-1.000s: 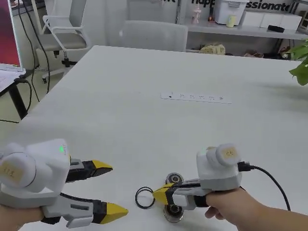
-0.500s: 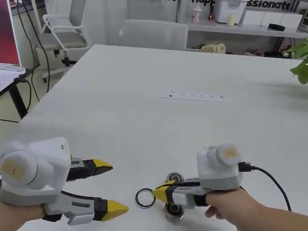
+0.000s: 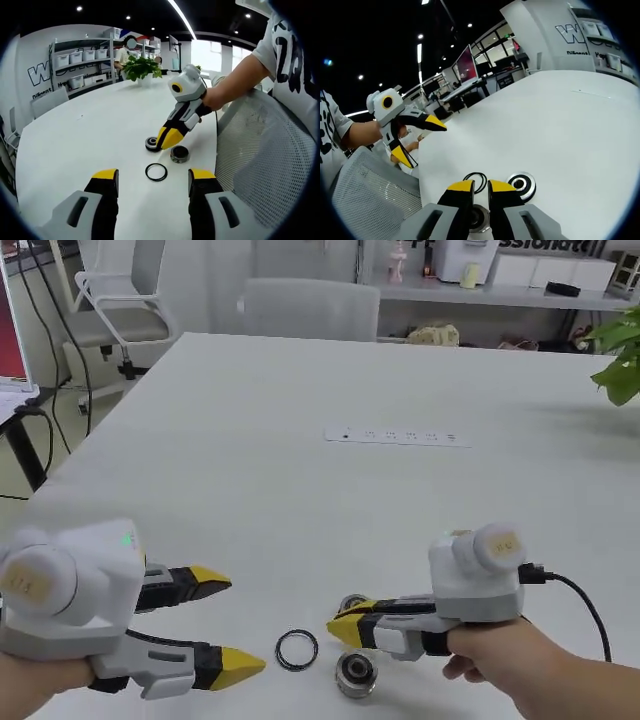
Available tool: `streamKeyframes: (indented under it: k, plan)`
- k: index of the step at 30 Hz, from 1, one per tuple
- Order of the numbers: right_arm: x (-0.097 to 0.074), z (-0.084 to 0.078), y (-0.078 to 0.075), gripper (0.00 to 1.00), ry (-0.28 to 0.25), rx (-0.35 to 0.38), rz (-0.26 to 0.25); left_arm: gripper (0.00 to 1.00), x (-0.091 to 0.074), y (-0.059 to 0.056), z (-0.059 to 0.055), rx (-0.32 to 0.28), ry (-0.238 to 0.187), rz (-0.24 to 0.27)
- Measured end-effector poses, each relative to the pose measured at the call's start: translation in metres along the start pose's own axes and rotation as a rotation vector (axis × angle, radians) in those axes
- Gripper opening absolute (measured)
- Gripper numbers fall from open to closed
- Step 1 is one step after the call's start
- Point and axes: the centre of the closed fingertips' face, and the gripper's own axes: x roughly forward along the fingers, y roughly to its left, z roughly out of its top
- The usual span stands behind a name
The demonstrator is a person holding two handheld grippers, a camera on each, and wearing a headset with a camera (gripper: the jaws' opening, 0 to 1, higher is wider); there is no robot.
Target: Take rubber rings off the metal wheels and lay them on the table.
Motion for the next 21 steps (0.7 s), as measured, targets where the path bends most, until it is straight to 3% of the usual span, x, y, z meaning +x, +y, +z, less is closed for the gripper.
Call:
streamKeyframes:
  k: [13,21]
  plan:
    - [-0.029,0.006,-0.026,0.1,-0.033,0.01,-0.06,0.53,0.013,0.003,0.017,0.015,-0.009,-0.022]
    - [-0.035,0.003,-0.035,0.11,-0.013,-0.021,-0.086,0.52,0.024,0.007,0.027,0.018,-0.019,-0.037]
